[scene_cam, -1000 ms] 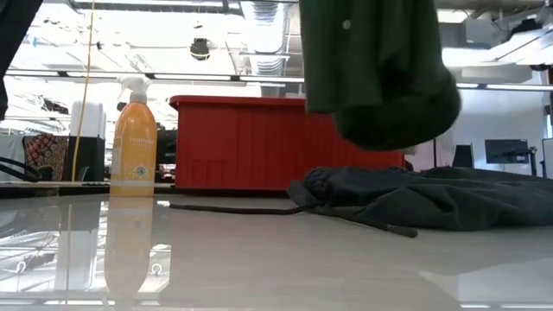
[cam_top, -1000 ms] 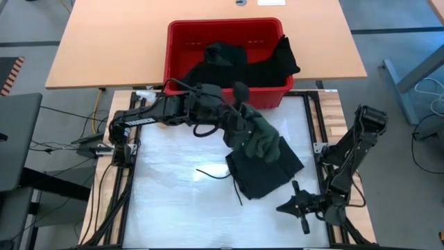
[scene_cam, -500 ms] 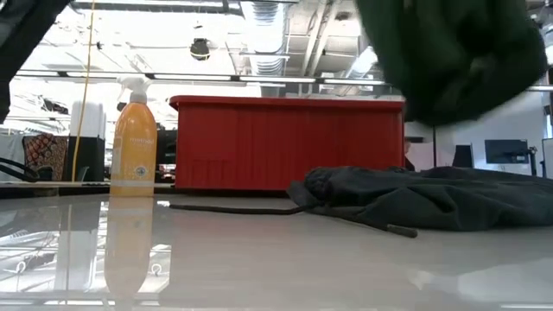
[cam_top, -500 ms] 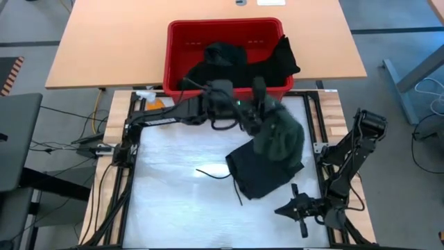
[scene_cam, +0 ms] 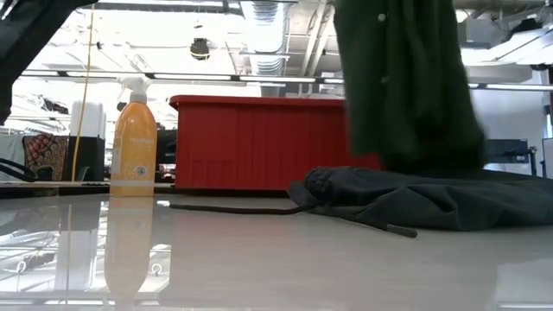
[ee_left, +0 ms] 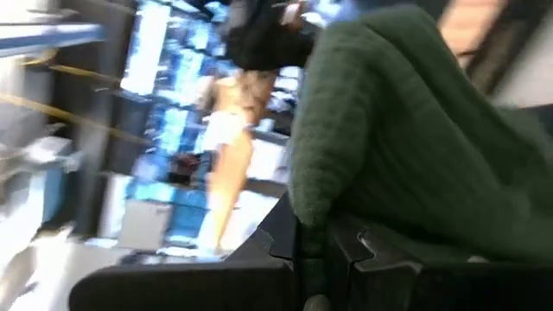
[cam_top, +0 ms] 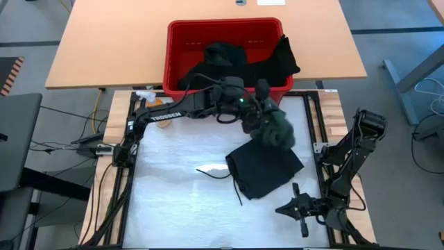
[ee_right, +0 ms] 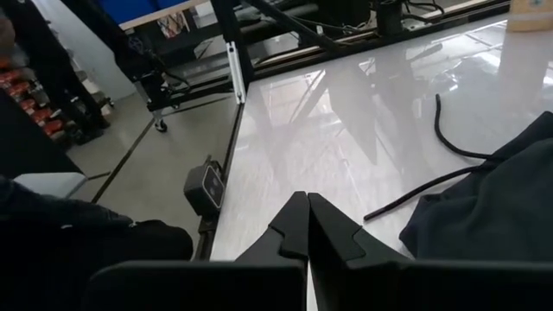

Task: Fold laundry
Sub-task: Stack the folded dark green shirt on top of the folded black shorts

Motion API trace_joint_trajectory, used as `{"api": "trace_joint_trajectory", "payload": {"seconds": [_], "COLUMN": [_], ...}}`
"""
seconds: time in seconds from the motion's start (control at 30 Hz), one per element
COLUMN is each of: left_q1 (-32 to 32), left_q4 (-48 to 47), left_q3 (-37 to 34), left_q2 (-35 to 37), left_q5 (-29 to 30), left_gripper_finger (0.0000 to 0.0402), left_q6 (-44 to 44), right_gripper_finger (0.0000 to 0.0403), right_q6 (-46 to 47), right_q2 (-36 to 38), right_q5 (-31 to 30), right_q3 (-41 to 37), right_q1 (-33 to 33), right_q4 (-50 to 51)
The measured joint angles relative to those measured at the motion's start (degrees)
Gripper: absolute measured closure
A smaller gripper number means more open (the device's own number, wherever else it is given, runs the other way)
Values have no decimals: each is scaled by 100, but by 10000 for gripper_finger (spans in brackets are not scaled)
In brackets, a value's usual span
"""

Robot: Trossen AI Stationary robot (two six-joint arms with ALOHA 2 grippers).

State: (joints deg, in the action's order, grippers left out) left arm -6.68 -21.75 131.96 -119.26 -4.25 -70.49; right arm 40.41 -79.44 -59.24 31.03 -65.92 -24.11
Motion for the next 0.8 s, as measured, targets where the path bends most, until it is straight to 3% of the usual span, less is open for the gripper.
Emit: {"api": "trace_joint_trajectory", "payload": {"seconds": [0.17,0.37,0.57,0.67,0.8], "left_q1": [336,660,428,280,192], "left_q4": [-190,247,216,143,700], "left_q3": [2,4,4,4,12], "left_q2": [83,109,123,105,-120], "left_q5": [-401,-217,-69,-264,-458], "left_gripper_finger": [400,400,400,400,400], "left_q6": [-184,-968,-926,-899,-910], "right_gripper_finger": [381,381,381,381,381], "right_q6": [-40,-38,-38,-38,-38], "right_q2": [0,0,0,0,0], "right_q5": [0,0,0,0,-3], "right_q3": [0,-2,-2,-2,-2], "right_q1": [1,1,1,1,3], "right_q4": [27,151,246,292,315]}}
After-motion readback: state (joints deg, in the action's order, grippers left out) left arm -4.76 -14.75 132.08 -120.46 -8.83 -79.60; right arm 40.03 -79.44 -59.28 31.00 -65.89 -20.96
